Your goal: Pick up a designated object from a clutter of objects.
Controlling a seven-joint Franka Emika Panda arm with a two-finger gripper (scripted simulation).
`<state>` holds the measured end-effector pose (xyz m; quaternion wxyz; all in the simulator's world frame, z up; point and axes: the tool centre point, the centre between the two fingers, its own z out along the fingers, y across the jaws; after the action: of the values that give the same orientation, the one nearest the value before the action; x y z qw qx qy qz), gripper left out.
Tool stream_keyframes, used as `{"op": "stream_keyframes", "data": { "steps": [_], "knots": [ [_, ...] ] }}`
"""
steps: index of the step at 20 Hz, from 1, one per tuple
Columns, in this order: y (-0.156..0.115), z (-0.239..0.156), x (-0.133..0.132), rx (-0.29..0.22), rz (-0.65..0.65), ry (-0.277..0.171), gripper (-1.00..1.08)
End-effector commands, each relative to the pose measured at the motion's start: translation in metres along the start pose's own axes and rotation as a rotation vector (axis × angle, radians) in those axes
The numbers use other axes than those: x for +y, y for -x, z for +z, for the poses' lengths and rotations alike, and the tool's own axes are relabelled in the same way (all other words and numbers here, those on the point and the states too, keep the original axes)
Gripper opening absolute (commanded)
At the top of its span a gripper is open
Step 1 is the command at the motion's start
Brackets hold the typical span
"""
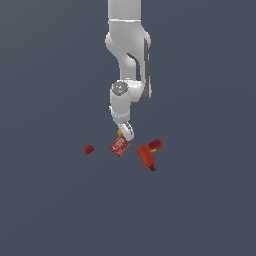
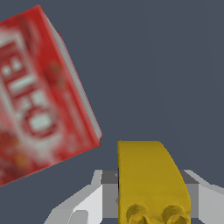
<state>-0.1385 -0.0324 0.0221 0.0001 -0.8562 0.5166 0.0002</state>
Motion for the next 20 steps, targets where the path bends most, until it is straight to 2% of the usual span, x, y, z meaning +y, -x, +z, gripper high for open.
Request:
{"op": "stream_keyframes", "data": {
  "steps": [1,12,20],
  "knots": [
    [0.000,0.000,0.000,0.000,0.000,0.000,-1.00],
    [-0.001,-0.003,-0.001,0.000,0.000,0.000,-1.00],
    [-0.006,-0.029,-0.007,0.000,0.000,0.000,-1.00]
  ]
}}
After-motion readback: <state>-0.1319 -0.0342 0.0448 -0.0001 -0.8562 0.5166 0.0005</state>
